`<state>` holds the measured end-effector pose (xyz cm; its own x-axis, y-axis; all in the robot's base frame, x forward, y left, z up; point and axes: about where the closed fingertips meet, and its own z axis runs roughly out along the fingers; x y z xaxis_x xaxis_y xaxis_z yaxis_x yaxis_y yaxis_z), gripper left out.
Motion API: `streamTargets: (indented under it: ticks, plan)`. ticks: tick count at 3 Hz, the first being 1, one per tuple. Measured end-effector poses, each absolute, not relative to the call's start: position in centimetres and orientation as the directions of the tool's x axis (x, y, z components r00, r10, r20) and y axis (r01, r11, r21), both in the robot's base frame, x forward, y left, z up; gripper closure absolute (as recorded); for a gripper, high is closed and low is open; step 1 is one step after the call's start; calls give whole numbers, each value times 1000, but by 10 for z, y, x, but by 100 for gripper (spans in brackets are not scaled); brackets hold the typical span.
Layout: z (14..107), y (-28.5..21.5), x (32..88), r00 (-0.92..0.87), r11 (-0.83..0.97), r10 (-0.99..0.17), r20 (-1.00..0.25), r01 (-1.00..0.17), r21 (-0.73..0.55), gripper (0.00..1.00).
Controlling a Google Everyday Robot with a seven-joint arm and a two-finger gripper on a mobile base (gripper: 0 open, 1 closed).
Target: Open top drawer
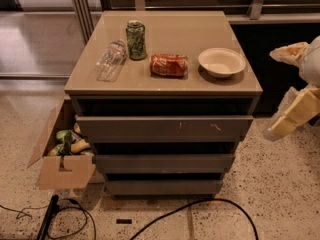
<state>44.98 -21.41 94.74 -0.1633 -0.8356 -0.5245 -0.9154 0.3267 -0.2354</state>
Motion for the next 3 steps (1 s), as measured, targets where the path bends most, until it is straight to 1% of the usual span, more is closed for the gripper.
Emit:
streamTargets:
  ticks: [1,2,3]
  plan:
    - [929,-209,450,-151,355,-766,-625,-909,-216,0]
    - [929,-209,450,-151,355,-766,-625,-909,-216,0]
    - [907,-202,442,-188,358,-765,-615,-919,-164,0]
